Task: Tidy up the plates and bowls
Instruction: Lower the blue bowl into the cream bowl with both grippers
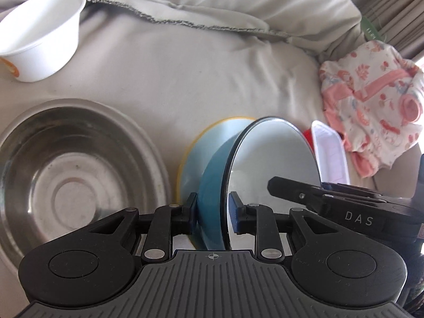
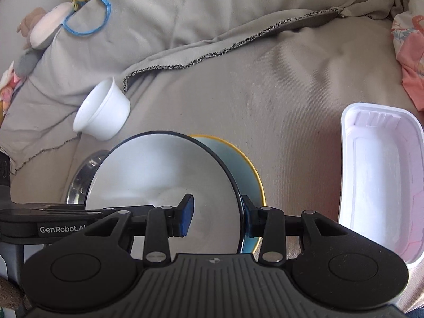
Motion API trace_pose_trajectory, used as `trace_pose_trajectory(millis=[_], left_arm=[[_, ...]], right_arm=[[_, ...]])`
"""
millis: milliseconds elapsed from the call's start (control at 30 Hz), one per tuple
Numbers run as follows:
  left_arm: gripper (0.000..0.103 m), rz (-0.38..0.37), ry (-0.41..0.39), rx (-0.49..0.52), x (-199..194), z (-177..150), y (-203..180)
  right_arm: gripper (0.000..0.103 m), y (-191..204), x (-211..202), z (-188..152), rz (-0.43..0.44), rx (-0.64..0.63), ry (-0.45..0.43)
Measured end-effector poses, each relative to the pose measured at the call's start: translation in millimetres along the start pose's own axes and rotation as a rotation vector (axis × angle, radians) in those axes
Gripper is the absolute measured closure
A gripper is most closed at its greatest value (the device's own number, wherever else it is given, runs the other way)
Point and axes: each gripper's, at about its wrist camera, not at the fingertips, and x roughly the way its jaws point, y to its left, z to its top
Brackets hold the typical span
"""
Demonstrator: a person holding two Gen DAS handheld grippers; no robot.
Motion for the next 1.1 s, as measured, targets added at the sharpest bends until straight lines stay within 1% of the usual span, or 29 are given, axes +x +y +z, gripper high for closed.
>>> trace_pose_trajectory(millis=[67, 200, 333, 467, 533, 567, 600, 667, 700, 767, 833, 867, 900, 933, 1033, 1100], left_arm=[[0.076, -0.01, -0.004, -0.008, 0.4, 0.7, 3.3], [0.076, 0.0, -0.015, 0.004, -4.2, 6.0, 2.2], [0.076, 0.029, -0.064, 0.053, -15.0, 11.4, -3.9], [0.078, 0.075, -0.071, 0.118, -14.1, 12.9, -13.2], [0.078, 0.093, -0.107, 0.16, -20.1, 11.2, -19.8], [0.077, 0.105, -0.124, 0.183, -23.8, 10.8, -23.5], [0.078, 0.108, -0.135, 0.2, -27.3, 11.4, -25.9], [0.078, 0.082, -0.148, 0.211, -32.5, 14.6, -27.0], [0.078, 0.086, -0.153, 0.216, -33.3, 16.1, -27.9], [0.078, 0.133, -0.152, 0.252, -29.8, 18.3, -31.8], [0.078, 0.177, -0.132, 0.282, -20.6, 19.7, -33.7], [0.078, 0.192, -0.12, 0.285, -15.4, 20.5, -33.4], [0.074, 0.204, -0.11, 0.283, -10.2, 21.7, -32.3], [0.072, 0.206, -0.1, 0.275, -5.7, 22.8, -30.4], [0.068, 0.198, -0.083, 0.258, 6.7, 26.6, -26.1], [0.071, 0.18, -0.067, 0.252, 14.9, 28.4, -25.4]], right_arm=[[0.064, -0.1, 2.1, -2.2, -0.005, -0.008, -0.01], [0.064, 0.1, 2.2, -3.0, -0.007, -0.024, -0.027], [0.064, -3.5, 2.0, -3.1, 0.005, -0.022, -0.033], [0.064, -2.8, -1.0, -6.0, 0.011, -0.029, -0.054], [0.064, -1.8, -6.2, -9.0, -0.001, -0.038, -0.079], [0.064, -1.9, -9.9, -10.6, -0.006, -0.044, -0.098], [0.064, -1.9, -14.6, -12.1, -0.013, -0.052, -0.122], [0.064, -2.6, -22.7, -13.9, -0.041, -0.063, -0.166], [0.064, -3.0, -25.7, -14.7, -0.06, -0.068, -0.184], [0.061, -5.4, -29.1, -15.9, -0.076, -0.066, -0.199], [0.052, -10.6, -27.4, -17.8, -0.064, -0.043, -0.186], [0.051, -13.5, -25.3, -19.6, -0.057, -0.028, -0.174], [0.048, -16.4, -22.4, -22.5, -0.053, -0.011, -0.161], [0.044, -18.9, -18.6, -25.2, -0.052, 0.007, -0.145], [0.04, -27.2, -2.3, -36.9, -0.028, 0.064, -0.075], [0.04, -30.3, 8.8, -43.5, 0.026, 0.099, -0.029]])
